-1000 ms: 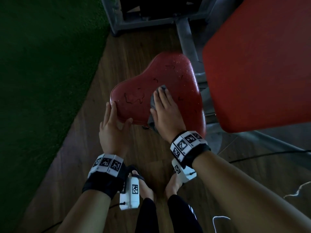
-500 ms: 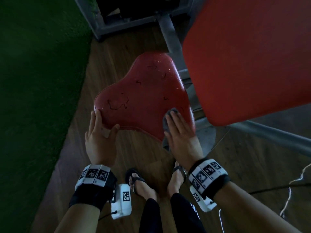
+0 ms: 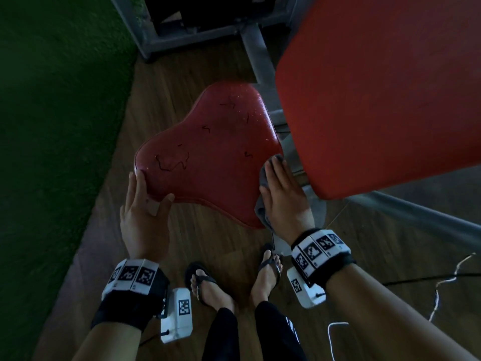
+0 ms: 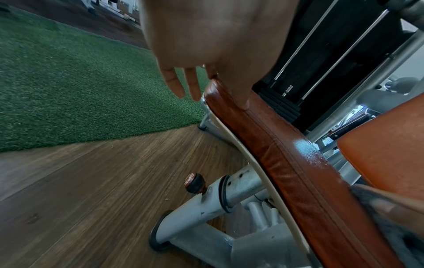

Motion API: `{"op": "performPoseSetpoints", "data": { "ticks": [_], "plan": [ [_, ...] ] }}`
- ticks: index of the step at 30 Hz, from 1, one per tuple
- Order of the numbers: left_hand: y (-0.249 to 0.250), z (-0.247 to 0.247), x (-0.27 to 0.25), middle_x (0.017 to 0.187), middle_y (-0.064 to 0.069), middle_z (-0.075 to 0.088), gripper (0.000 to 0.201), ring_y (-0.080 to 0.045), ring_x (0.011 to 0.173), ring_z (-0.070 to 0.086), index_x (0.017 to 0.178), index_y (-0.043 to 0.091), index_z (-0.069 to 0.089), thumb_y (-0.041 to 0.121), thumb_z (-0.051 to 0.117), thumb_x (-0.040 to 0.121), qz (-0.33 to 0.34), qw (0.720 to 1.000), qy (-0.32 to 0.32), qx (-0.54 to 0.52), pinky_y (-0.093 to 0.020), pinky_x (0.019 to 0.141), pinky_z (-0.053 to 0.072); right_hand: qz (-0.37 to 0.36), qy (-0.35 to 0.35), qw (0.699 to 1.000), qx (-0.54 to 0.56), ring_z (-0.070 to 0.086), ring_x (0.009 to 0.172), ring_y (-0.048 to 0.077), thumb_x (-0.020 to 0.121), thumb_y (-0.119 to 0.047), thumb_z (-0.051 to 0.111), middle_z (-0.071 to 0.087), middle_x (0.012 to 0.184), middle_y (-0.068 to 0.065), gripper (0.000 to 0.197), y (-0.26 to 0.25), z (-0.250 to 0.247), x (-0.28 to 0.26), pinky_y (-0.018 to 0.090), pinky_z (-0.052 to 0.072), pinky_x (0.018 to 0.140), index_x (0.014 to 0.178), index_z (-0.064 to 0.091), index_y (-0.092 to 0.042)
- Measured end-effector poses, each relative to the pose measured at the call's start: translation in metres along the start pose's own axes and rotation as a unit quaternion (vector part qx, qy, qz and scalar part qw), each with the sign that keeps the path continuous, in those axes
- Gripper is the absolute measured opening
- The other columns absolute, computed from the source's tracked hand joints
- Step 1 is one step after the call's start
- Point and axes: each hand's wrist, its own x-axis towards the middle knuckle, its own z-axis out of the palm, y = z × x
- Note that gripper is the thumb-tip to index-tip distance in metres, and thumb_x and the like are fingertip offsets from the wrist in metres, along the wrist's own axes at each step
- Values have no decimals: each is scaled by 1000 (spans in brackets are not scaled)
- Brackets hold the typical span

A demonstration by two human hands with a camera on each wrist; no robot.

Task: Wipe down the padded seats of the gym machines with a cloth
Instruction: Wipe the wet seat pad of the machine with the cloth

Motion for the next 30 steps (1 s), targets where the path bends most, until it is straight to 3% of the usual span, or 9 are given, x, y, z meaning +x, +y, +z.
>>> {"op": "performPoseSetpoints", "data": {
  "ticks": [5,9,11,14,19,23,27,30],
  "plan": [
    [-1,-1,3,160,6,26,78,-28,134,44,153,29,25,44,66,88,-1,1000,-6,2,-56,104,41,27,14,997,65,14,150,22,101,-41,36,17,162,7,62,1,-2,1,35,22,120,153,24,-10],
    [0,-1,4,159,4,27,78,-24,141,36,153,27,27,42,67,88,1,1000,-3,-6,-55,110,35,111,18,985,132,15,149,20,101,-39,44,15,162,5,63,-2,-2,5,33,19,120,155,20,-15],
    [-3,-1,5,159,3,27,78,-24,141,37,153,26,28,43,68,88,6,1000,-4,-13,-55,110,36,171,7,969,176,22,147,20,101,-41,45,22,160,7,64,1,-4,7,28,21,118,155,18,-18],
    [-7,-1,7,158,3,30,80,-29,132,48,152,28,28,46,68,86,8,1000,-5,-19,-55,103,42,244,8,943,225,40,136,23,99,-42,48,42,149,11,64,7,-5,3,16,23,102,153,25,-15],
    [-9,-2,9,142,-7,52,78,-29,125,53,149,32,32,49,70,82,16,999,4,-48,-56,101,44,264,57,935,228,56,117,23,97,-42,51,57,130,10,58,-2,0,-20,17,34,87,146,36,-14],
    [-11,-10,17,127,6,61,67,-23,115,58,138,43,42,55,65,76,-39,994,3,-97,-52,95,49,307,82,913,257,47,126,22,97,-42,51,45,141,10,69,-23,6,-39,18,32,92,152,22,-13],
    [-10,-20,25,114,5,65,48,-17,108,60,126,33,58,35,72,80,-32,993,13,-115,-44,92,51,376,124,863,315,26,142,22,97,-39,52,22,157,13,83,-53,22,-53,4,16,96,155,2,-7],
    [-11,-24,28,117,5,64,47,-11,107,60,123,33,58,28,74,79,-34,989,5,-145,-44,93,52,410,135,829,355,18,145,24,96,-37,55,11,159,16,90,-74,36,-60,10,16,102,153,-7,-4]
  ]
}}
